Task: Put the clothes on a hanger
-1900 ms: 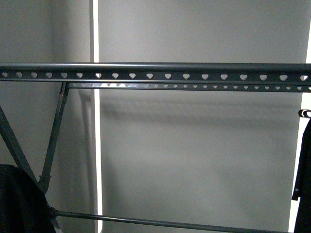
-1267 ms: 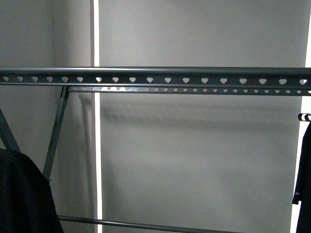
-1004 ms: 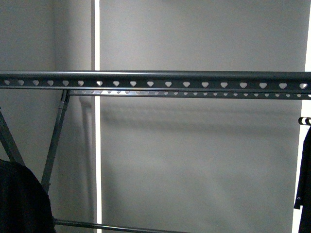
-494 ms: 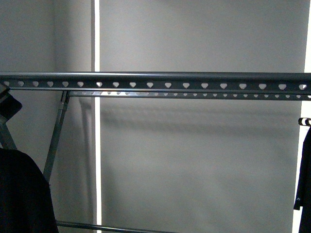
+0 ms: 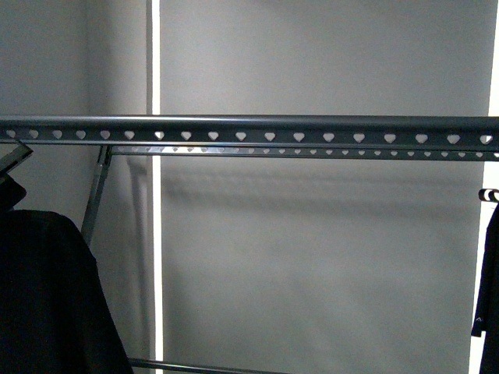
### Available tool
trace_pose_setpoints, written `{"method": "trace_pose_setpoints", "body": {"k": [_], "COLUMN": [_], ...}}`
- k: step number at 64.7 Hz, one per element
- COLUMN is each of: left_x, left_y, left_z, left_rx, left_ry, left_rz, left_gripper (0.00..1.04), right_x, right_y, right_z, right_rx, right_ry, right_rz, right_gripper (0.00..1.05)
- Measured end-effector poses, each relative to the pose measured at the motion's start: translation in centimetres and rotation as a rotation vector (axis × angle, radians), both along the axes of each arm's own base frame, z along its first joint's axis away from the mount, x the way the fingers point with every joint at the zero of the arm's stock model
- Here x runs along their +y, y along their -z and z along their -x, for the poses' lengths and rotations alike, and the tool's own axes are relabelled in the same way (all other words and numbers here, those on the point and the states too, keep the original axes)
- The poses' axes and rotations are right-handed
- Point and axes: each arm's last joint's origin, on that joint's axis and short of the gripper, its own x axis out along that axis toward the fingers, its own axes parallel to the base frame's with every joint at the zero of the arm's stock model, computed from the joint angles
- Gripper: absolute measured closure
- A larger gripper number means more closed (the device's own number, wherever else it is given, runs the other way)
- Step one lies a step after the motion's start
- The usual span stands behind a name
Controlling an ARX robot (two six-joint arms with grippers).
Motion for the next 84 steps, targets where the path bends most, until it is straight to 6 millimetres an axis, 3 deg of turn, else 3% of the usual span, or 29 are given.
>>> {"method": "trace_pose_setpoints", "body": {"k": [14, 26, 36, 44, 50, 59, 84], "left_x": [-1.1, -4.1, -6.6, -8.6, -9.1, -9.4, -9.0], "left_y": [0.8, 2.8, 2.3, 1.6, 1.8, 1.9, 0.1], "left_z": [0.8, 4.1, 6.5, 8.2, 8.6, 7.9, 4.5], "left_rx": [0.044, 0.171, 0.193, 0.164, 0.165, 0.117, -0.125], "left_ry": [0.136, 0.466, 0.785, 1.128, 1.300, 1.453, 1.445], "left_rz": [-0.023, -0.161, -0.296, -0.524, -0.661, -0.913, -1.749], "left_gripper": [1.01, 1.01, 1.01, 1.01, 1.01, 1.01, 1.01], "right_x": [0.0, 0.0, 0.0, 0.0, 0.0, 0.0, 0.0], "right_y": [0.0, 0.0, 0.0, 0.0, 0.0, 0.0, 0.0], "right_z": [0.0, 0.0, 0.0, 0.0, 0.0, 0.0, 0.0], "right_rx": [0.000, 0.000, 0.000, 0.000, 0.000, 0.000, 0.000], "right_ry": [0.000, 0.000, 0.000, 0.000, 0.000, 0.000, 0.000], "right_rz": [0.000, 0.000, 0.000, 0.000, 0.000, 0.000, 0.000], "right_gripper": [0.07, 0.07, 0.07, 0.07, 0.07, 0.07, 0.07]}}
